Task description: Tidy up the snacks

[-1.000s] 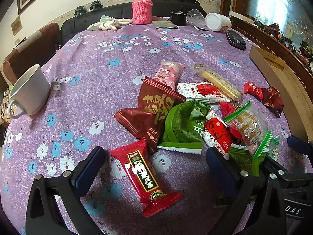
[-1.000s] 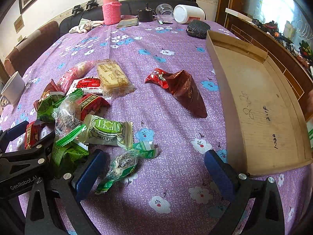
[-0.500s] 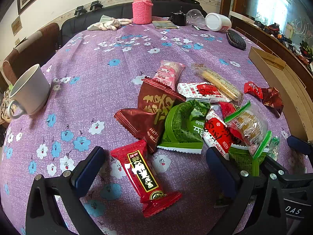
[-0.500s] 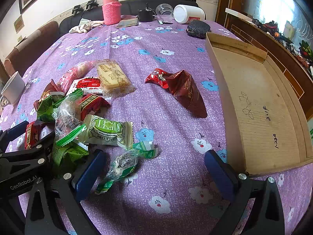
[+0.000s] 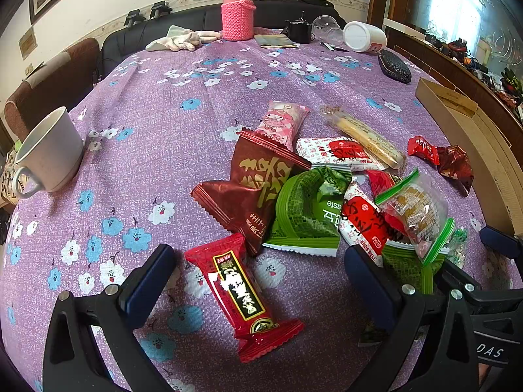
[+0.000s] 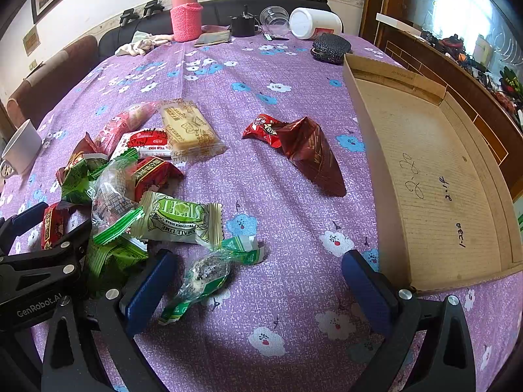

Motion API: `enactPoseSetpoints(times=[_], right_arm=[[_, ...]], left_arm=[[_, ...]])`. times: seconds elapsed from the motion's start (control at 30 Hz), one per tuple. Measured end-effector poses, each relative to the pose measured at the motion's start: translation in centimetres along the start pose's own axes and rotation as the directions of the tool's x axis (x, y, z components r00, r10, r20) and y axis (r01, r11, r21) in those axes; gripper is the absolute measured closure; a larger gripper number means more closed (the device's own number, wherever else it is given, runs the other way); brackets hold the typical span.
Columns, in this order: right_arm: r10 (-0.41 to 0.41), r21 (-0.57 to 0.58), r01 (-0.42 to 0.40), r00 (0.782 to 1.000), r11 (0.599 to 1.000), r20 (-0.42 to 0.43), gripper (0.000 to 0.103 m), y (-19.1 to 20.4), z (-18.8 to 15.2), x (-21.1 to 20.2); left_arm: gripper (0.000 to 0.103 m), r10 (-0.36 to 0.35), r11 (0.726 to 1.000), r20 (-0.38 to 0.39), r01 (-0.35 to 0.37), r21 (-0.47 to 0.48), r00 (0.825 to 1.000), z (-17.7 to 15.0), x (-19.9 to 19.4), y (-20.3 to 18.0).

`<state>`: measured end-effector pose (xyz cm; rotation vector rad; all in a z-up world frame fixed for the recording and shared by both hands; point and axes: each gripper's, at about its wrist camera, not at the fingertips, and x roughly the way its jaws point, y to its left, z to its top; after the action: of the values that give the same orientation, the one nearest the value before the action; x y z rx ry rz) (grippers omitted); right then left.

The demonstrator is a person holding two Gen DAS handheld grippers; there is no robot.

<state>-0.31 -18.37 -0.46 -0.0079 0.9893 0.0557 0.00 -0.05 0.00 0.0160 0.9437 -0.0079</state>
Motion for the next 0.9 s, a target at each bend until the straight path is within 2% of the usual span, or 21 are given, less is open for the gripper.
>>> enactPoseSetpoints(times=[0.2, 0.33, 0.43, 0.5, 0.57, 0.63, 0.7, 0.83, 0.9], right_arm=[[0.059, -0.052, -0.06, 0.998, 0.997, -0.016, 0.001, 0.1, 0.0, -0.2], [0.173, -0.059, -0.174, 0.985, 0.983, -0.024, 0.001, -0.2, -0.4, -0.9], [0.225, -0.078, -0.225, 0.974, 0.971, -0.015, 0.001, 0.1, -0.6, -1.5], [0.234, -0.089, -0.233, 0.972, 0.968, 0.003, 0.004, 0.4, -0.8, -2.0], [0.248, -0.1, -0.245, 0.969, 0.964, 0.015, 0.005, 0.7, -0.8, -2.4], [0.243, -0.113, -0.24, 0.97, 0.964, 0.016, 0.011, 1.0, -0.7, -2.5], [0.248, -0.118, -0.246, 0.969, 0.962, 0.0, 0.027, 1.2, -0.5, -2.3], [0.261, -0.105, -0.261, 0.965, 0.96, -0.018, 0.03, 1.2, -0.2, -1.9], [0.263, -0.1, -0.263, 0.965, 0.959, -0.019, 0.036, 1.3, -0.1, -1.8]], left_arm=[[0.0, 0.0, 1.0, 0.0, 0.0, 0.0, 1.0, 0.0, 0.0, 0.0], [0.0, 0.002, 1.0, -0.001, -0.002, 0.0, 1.0, 0.0, 0.0, 0.0], [0.0, -0.023, 0.999, -0.011, 0.024, 0.044, 1.0, -0.2, -0.4, -0.1], [0.0, 0.026, 0.998, 0.007, -0.026, 0.059, 1.0, -0.4, -0.8, 0.0], [0.0, 0.119, 0.991, 0.061, -0.122, 0.057, 0.991, -0.8, -2.0, 0.0], [0.0, 0.137, 0.989, 0.104, -0.143, 0.046, 0.985, -0.5, -2.4, 0.3], [0.0, 0.142, 0.989, 0.124, -0.146, 0.027, 0.982, -0.5, -2.9, 0.6], [0.0, 0.182, 0.983, 0.174, -0.186, 0.005, 0.968, -0.3, -3.9, 1.1], [0.0, 0.2, 0.979, 0.199, -0.205, 0.005, 0.959, -0.3, -4.4, 1.1]])
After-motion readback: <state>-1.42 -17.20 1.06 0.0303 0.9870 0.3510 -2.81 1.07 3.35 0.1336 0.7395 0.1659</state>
